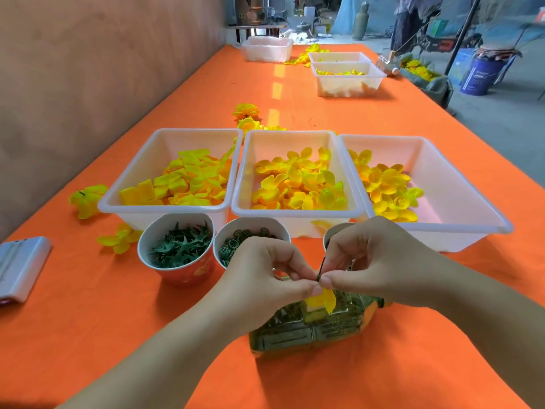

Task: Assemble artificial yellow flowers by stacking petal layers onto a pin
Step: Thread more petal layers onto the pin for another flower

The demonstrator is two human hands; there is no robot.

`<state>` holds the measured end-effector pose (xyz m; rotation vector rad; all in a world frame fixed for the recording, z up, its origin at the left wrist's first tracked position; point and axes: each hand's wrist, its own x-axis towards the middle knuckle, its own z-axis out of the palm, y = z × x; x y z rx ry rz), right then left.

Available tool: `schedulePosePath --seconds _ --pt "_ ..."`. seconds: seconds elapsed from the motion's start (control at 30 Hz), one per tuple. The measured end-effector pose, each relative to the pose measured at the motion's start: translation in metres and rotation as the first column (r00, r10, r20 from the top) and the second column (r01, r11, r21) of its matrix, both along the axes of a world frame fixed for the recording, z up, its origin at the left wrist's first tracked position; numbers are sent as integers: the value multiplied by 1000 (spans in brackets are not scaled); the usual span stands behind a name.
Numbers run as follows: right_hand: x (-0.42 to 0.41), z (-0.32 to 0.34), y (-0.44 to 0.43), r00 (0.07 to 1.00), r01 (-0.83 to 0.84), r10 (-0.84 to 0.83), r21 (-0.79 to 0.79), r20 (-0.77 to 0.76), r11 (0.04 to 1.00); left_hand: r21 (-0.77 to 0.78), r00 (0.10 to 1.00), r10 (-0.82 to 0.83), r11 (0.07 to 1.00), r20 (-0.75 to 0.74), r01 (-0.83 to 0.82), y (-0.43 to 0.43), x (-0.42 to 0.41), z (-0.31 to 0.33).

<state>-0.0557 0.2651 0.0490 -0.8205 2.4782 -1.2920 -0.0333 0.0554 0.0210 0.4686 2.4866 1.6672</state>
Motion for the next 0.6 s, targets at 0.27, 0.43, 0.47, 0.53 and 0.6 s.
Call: schedulePosePath --seconds 0.27,0.43,0.47,0.53,0.6 --pt "-7 -5 1 976 -41 66 -124 206 991 59 999 33 998 -31 -31 2 9 1" --pt "-12 -2 -2 982 -88 93 -38 162 995 118 993 102 988 -58 -94 7 14 -7" --pt "-13 -2 -2 986 -86 88 -22 140 996 144 990 127 983 -57 -117 8 15 -10" --pt "-15 -4 -2 993 -66 65 6 94 998 209 984 176 964 -41 -164 10 16 -15" --pt "-15 -8 -2 995 -48 47 7 83 999 245 978 206 950 -36 -191 11 16 -20"
